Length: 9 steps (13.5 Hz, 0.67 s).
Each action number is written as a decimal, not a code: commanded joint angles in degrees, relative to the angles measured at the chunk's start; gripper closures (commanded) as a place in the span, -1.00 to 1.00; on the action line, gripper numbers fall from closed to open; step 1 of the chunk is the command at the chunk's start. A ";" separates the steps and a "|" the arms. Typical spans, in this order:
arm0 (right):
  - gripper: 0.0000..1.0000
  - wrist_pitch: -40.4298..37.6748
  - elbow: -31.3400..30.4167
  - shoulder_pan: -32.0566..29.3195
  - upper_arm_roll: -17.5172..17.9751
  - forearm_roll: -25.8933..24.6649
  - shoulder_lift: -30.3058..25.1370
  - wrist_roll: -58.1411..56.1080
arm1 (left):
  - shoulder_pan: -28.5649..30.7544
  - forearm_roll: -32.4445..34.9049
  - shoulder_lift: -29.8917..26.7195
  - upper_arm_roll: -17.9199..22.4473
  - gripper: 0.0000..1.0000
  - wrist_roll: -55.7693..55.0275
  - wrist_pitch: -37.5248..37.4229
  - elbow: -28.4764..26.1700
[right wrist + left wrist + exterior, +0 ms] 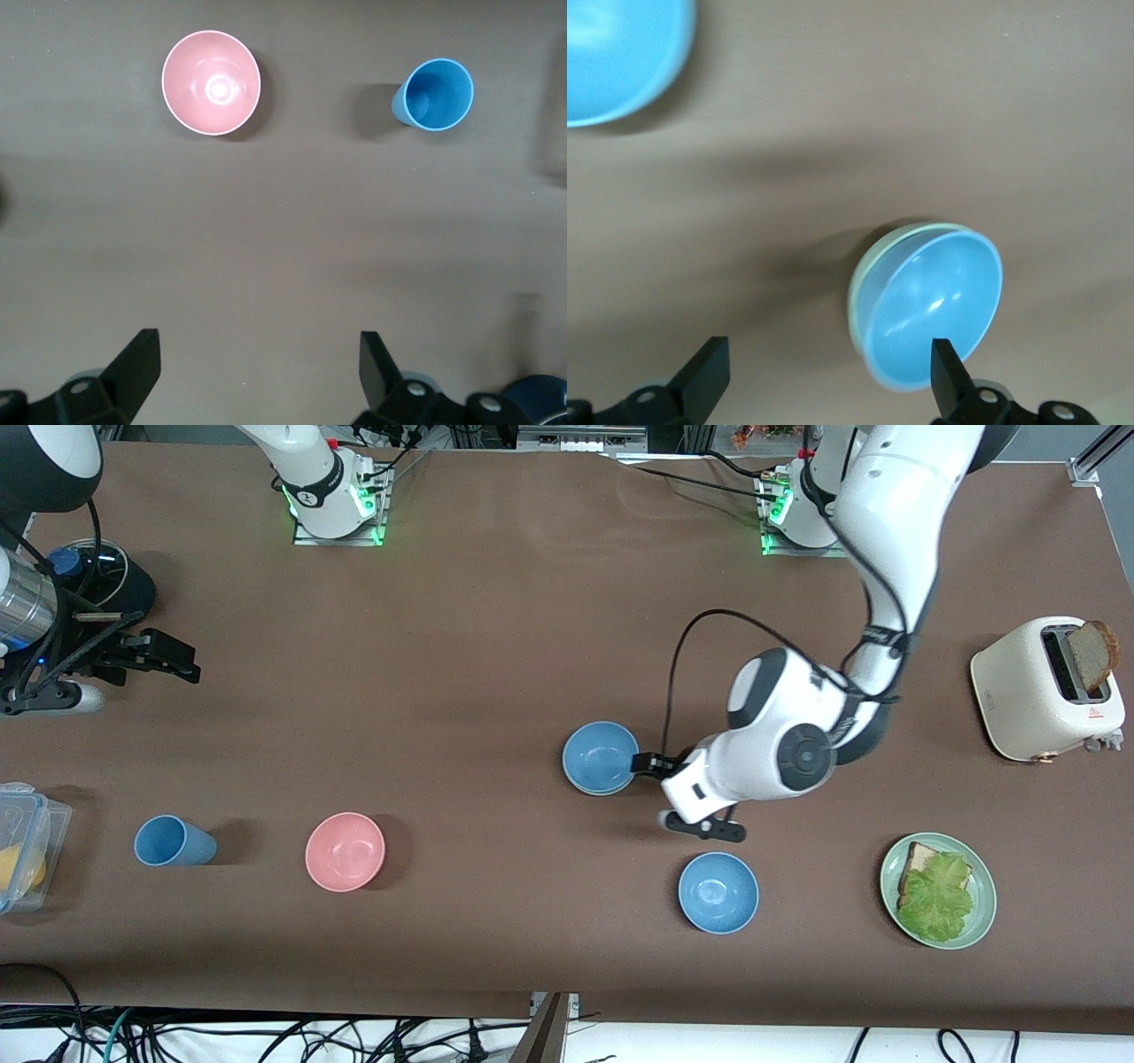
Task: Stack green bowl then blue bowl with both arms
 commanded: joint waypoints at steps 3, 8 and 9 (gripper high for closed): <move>-0.98 0.31 -0.33 -0.05 0.07 -0.29 -0.44 0.85 | 4.23 9.40 -8.68 1.58 -1.00 1.90 -11.17 -0.72; -0.98 0.22 -0.51 -0.14 0.07 -0.29 -0.44 0.85 | 9.48 16.20 -19.83 1.67 -1.00 3.22 -21.30 -0.80; -0.98 0.22 -0.51 -0.14 0.07 -0.29 -0.53 0.85 | 13.16 15.24 -24.03 2.01 -1.00 4.71 -21.92 -2.11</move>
